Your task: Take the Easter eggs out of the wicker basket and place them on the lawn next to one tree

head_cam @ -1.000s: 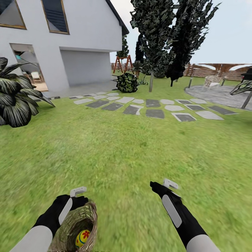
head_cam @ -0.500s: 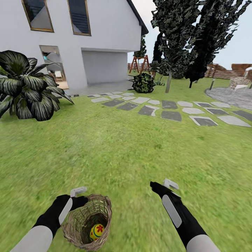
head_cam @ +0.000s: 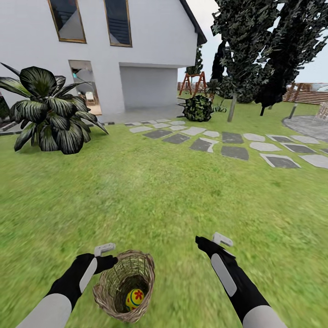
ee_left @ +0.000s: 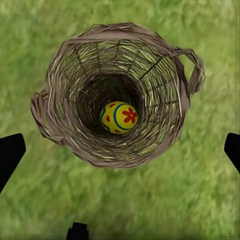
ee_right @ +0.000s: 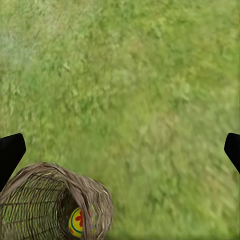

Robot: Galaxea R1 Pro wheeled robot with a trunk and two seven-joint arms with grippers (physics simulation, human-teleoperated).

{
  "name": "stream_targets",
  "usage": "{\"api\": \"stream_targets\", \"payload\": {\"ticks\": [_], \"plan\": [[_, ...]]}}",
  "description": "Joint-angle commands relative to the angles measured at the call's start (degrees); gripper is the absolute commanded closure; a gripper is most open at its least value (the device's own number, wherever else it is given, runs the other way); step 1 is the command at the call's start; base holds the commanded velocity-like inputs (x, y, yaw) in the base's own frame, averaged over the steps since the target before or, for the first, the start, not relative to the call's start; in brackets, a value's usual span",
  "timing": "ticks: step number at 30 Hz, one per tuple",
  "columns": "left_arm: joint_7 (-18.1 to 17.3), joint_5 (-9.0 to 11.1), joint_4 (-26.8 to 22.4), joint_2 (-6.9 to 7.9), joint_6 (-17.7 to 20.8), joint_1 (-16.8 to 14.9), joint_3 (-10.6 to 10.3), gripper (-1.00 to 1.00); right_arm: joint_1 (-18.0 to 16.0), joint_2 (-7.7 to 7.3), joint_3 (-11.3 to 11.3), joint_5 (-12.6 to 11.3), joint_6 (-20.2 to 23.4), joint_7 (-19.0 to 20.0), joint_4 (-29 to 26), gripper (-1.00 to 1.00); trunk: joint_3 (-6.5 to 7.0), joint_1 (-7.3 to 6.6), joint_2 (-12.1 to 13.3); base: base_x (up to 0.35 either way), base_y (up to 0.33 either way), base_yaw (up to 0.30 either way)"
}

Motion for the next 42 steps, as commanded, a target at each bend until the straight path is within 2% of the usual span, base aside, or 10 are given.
{"api": "stream_targets", "payload": {"ticks": [1,15,31,42], "plan": [[0.3,0.6,-0.1,-0.02,0.3,0.0,0.0,-1.0,0.0,-0.02,0.1,-0.4,0.1,-0.5,-0.1,-1.0,-0.11,0.03,-0.1,0.046,0.0,0.005],[0.3,0.6,-0.1,-0.1,0.3,0.0,0.0,-1.0,0.0,0.03,0.1,-0.4,0.1,-0.5,-0.1,-1.0,-0.11,0.03,-0.1,0.114,-0.047,0.001],[0.3,0.6,-0.1,-0.06,0.3,0.0,0.0,-1.0,0.0,0.03,0.1,-0.4,0.1,-0.4,-0.1,-1.0,-0.11,0.03,-0.1,0.274,-0.008,0.0],[0.3,0.6,-0.1,-0.05,0.3,0.0,0.1,-1.0,0.0,0.04,0.1,-0.4,0.1,-0.4,-0.1,-1.0,-0.11,0.03,-0.1,0.14,0.0,0.0]]}}
